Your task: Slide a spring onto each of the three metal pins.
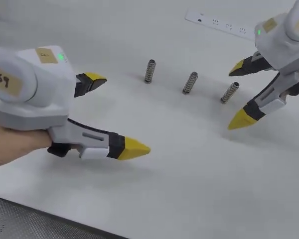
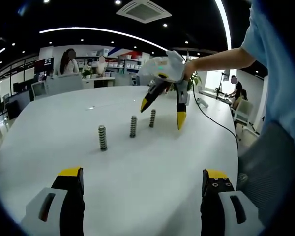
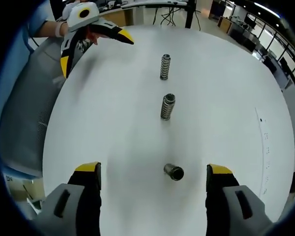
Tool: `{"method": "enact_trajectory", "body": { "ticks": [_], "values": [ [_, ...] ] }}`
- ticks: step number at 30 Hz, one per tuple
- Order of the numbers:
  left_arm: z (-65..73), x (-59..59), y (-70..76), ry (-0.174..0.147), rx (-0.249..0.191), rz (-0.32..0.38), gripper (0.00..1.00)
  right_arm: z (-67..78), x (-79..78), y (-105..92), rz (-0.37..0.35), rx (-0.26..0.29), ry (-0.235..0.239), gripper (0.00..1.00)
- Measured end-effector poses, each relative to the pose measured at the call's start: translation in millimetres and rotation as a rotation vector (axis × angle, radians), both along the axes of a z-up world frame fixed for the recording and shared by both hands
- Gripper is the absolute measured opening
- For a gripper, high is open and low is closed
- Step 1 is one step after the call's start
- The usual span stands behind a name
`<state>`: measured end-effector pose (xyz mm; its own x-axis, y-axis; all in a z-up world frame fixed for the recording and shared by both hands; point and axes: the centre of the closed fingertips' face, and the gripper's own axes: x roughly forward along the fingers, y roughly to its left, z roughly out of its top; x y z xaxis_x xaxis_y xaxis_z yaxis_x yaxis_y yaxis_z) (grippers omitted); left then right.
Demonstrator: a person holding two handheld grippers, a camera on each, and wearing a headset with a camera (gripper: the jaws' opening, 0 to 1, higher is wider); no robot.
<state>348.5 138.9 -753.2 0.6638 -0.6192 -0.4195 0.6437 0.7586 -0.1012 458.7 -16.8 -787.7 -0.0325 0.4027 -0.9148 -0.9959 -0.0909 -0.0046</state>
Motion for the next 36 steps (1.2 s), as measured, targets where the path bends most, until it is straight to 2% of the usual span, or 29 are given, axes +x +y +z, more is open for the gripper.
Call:
{"method": "enact_trajectory", "body": {
  "ticks": [2, 5, 8, 15, 19, 27, 36],
  "values": [
    [1.5, 0.0, -0.2, -0.004, 0.006, -0.005, 0.98, 2.4, -2.7, -0.7, -0.026, 0.028, -0.006, 0.89],
    [4.5, 0.0, -0.5, -0.008, 0.009, -0.011, 0.98, 7.7, -7.1, 1.6, -0.084, 0.097, -0.006, 0.89],
    [5.9, -0.4, -0.3, -0.010, 0.015, -0.016, 0.98, 12.9, -11.5, 0.0, -0.117, 0.134, -0.018, 0.92],
    [8.2, -2.9, 1.0, -0.017, 0.032, -0.032, 0.98, 18.5, -29.0, -13.1, -0.191, 0.184, -0.015, 0.97],
    [9.8, -3.2, 1.1, -0.020, 0.035, -0.036, 0.98, 23.4, -38.3, -21.3, -0.242, 0.211, -0.028, 1.00],
    [16.7, -1.9, -1.9, -0.037, 0.041, -0.049, 0.98, 38.3, -65.1, -31.2, -0.328, 0.284, -0.039, 0.99],
    [28.5, -4.0, -0.8, -0.050, 0.053, -0.050, 0.98, 53.0, -91.5, -50.3, -0.473, 0.373, -0.058, 0.99]
  ]
}}
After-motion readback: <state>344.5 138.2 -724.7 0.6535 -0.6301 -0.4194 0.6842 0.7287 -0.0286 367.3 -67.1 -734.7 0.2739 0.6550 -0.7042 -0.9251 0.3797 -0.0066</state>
